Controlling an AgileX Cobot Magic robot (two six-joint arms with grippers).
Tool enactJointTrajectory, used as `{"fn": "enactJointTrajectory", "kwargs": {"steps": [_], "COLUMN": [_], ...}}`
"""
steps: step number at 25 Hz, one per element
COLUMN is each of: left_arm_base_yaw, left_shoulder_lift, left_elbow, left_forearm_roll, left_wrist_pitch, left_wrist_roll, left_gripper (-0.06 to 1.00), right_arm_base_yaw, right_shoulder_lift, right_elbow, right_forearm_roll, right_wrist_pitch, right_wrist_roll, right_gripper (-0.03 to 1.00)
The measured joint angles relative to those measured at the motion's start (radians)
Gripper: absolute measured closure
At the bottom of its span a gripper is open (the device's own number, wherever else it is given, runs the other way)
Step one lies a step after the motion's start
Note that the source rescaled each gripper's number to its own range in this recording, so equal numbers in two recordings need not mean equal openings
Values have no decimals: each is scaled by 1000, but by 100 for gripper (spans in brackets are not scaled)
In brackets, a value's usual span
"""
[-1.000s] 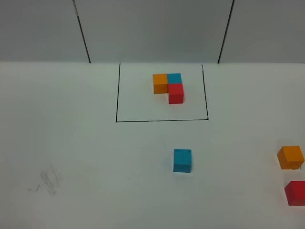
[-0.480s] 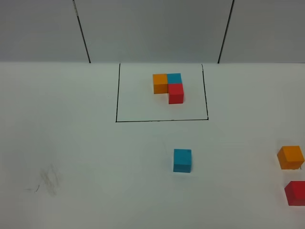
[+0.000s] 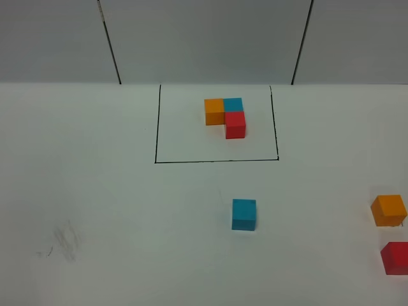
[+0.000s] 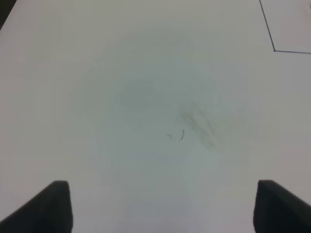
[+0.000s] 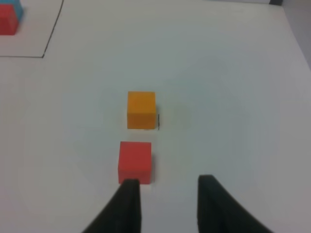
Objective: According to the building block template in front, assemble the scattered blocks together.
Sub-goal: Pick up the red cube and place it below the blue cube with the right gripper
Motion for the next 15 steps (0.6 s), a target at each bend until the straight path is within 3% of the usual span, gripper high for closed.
{"fn": "enactJointTrajectory", "kwargs": {"steps": [15], "left_arm_base_yaw": [0], "left_shoulder_lift": [0], "left_elbow": [0], "left_forearm_roll": [0], "left_wrist_pitch": [0], "left_wrist_roll": [0], "left_gripper": [28], "right_arm_base_yaw": [0], "right_shoulder_lift": [0], "right_elbow": [0], "right_forearm_roll": [0], "right_wrist_pitch": [0], "right_wrist_roll": [0], "right_gripper": [97]}}
